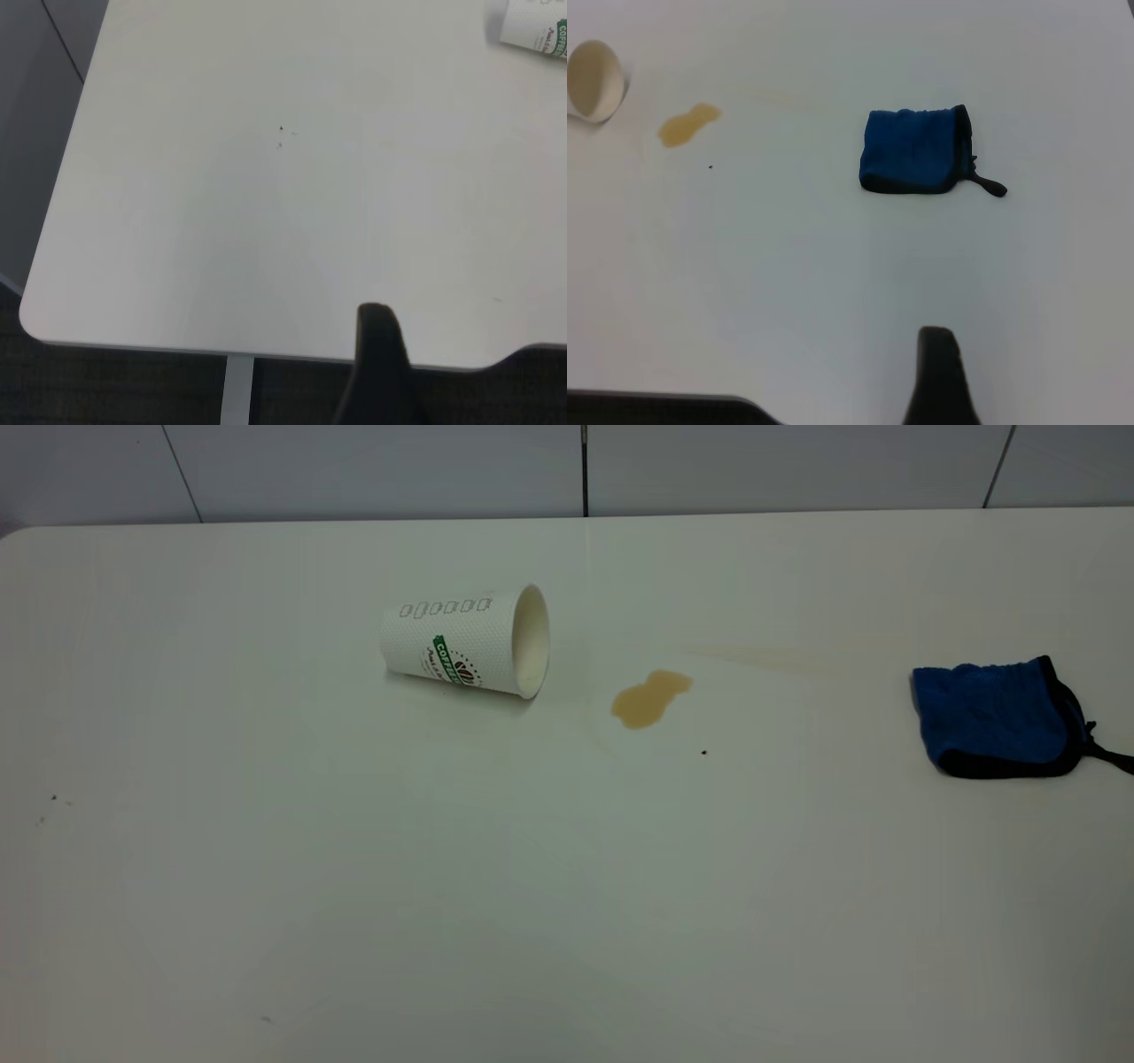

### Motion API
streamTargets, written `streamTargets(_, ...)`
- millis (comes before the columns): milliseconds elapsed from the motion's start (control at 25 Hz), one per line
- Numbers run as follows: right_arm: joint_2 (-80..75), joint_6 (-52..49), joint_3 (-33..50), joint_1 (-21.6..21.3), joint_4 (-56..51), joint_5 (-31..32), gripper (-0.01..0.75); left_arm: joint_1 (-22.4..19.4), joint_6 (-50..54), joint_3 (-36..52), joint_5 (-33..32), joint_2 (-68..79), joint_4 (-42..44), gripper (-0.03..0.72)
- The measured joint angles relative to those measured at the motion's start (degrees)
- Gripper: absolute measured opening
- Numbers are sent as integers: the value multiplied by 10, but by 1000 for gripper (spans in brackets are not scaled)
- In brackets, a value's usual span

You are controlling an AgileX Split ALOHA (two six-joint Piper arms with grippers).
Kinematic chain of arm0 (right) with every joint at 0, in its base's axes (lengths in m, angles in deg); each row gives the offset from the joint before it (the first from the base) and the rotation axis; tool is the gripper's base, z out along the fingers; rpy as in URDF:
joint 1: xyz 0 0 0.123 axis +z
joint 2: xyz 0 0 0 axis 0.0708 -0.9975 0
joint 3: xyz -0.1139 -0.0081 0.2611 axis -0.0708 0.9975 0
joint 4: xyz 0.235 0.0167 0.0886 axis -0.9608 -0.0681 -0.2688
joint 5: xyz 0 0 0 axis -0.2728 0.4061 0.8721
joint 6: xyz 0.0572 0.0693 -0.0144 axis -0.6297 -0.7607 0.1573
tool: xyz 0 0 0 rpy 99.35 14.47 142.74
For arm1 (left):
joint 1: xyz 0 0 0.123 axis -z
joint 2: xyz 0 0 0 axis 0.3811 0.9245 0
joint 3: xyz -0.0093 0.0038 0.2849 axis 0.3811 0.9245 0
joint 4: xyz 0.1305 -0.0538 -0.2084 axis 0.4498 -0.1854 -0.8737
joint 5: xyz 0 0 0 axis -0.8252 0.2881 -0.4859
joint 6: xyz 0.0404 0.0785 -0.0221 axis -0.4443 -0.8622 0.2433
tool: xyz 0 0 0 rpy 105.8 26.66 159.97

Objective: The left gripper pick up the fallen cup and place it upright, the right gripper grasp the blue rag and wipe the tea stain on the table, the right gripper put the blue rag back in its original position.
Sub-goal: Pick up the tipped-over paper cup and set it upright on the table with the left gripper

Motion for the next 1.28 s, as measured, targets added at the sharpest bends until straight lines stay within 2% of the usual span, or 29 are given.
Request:
streamTargets(640, 0, 0, 0, 0, 0, 0, 580, 1, -6, 0, 0, 0, -11, 564)
streamTargets(840, 0, 0, 0, 0, 0, 0, 580, 11, -32, -35, 6, 9, -22, 564)
streamTargets(1000, 0, 0, 0, 0, 0, 0, 580, 13, -32, -65, 9, 71, -15, 564)
streamTargets(1160, 0, 0, 0, 0, 0, 0, 580, 13, -32, -95, 58, 161, -16, 564)
streamTargets(1280, 0, 0, 0, 0, 0, 0, 580, 13, -32, -106, 121, 242, -19, 564)
